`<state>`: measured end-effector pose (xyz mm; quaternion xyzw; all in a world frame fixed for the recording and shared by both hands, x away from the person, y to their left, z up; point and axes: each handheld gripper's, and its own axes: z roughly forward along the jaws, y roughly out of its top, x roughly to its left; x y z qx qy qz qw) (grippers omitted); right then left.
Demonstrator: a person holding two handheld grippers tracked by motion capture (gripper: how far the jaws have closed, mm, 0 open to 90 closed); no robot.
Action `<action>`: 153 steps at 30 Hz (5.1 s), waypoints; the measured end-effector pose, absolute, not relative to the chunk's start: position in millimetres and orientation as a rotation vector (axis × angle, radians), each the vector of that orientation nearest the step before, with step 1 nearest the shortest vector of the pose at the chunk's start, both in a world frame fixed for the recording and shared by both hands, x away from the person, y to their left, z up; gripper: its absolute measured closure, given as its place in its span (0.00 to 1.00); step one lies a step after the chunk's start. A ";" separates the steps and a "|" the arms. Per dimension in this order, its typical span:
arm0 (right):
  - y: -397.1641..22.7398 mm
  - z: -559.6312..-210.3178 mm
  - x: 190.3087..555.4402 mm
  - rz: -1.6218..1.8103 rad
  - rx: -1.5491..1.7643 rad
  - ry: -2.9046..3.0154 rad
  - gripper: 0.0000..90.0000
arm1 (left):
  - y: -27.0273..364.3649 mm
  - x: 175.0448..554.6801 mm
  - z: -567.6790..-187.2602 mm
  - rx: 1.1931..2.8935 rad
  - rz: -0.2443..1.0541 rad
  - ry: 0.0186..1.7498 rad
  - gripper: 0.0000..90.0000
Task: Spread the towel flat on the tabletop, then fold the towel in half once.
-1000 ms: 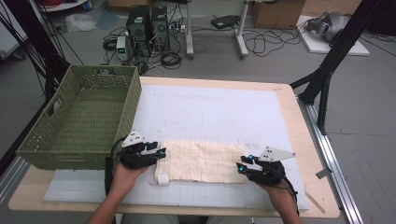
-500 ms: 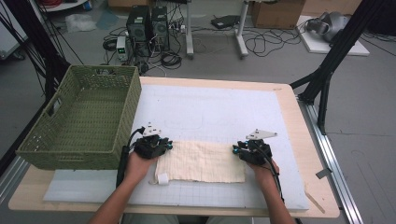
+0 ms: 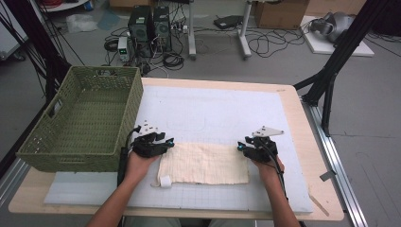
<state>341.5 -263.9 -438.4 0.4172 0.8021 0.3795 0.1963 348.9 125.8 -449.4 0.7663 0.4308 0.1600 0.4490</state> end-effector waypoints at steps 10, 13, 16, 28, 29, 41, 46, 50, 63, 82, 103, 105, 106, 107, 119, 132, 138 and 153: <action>-264.8 -445.8 346.0 1.105 1.163 2.376 0.94 | 123.2 353.7 -451.5 1.977 0.368 1.022 0.94; -264.0 -441.9 349.1 1.083 1.150 2.349 0.95 | 124.2 360.8 -446.2 1.976 0.387 1.026 0.95; -262.4 -436.6 354.1 1.065 1.126 2.304 0.94 | 124.0 368.4 -440.3 1.922 0.426 1.025 0.95; -252.8 -428.1 384.8 1.031 1.110 2.204 0.94 | 127.6 391.3 -448.7 1.798 0.481 1.062 0.95; -252.4 -427.8 386.3 1.026 1.107 2.199 0.94 | 127.9 391.7 -448.5 1.789 0.482 1.063 0.95; -248.3 -431.7 394.6 0.992 1.159 2.157 0.94 | 123.0 400.1 -449.5 1.831 0.463 1.094 0.94; -248.8 -433.0 395.0 0.989 1.182 2.137 0.81 | 127.8 401.2 -448.5 1.789 0.424 1.173 0.74; -258.6 -425.5 390.1 1.064 1.220 2.093 0.68 | 136.3 394.9 -438.8 1.774 0.415 1.165 0.59; -286.9 -418.9 342.9 1.181 1.123 2.127 0.65 | 133.7 366.0 -415.4 1.708 0.409 0.999 0.51; -306.1 -408.4 296.6 1.266 1.104 2.028 0.13 | 136.9 330.5 -422.4 1.679 0.353 0.911 0.23; -311.6 -415.4 296.8 1.245 1.144 2.023 0.13 | 137.4 333.4 -425.1 1.667 0.321 0.925 0.20; -311.6 -417.2 296.8 1.241 1.149 2.028 0.13 | 137.4 334.5 -425.9 1.674 0.322 0.930 0.20; -311.6 -417.9 296.8 1.237 1.145 2.034 0.13 | 137.2 335.2 -426.3 1.674 0.325 0.932 0.20; -311.3 -418.4 297.0 1.236 1.145 2.035 0.13 | 136.9 336.7 -426.4 1.675 0.326 0.934 0.20; -311.1 -419.8 298.4 1.232 1.142 2.058 0.13 | 130.3 367.6 -416.9 1.693 0.348 1.014 0.22; -310.2 -421.0 298.6 1.230 1.137 2.068 0.13 | 125.7 398.8 -429.3 1.796 0.370 1.123 0.38; -309.4 -421.7 298.5 1.227 1.143 2.070 0.13 | 122.6 404.9 -439.2 1.869 0.413 1.123 0.47; -305.1 -426.6 303.2 1.204 1.145 2.099 0.13 | 120.5 409.4 -451.6 1.951 0.429 1.107 0.78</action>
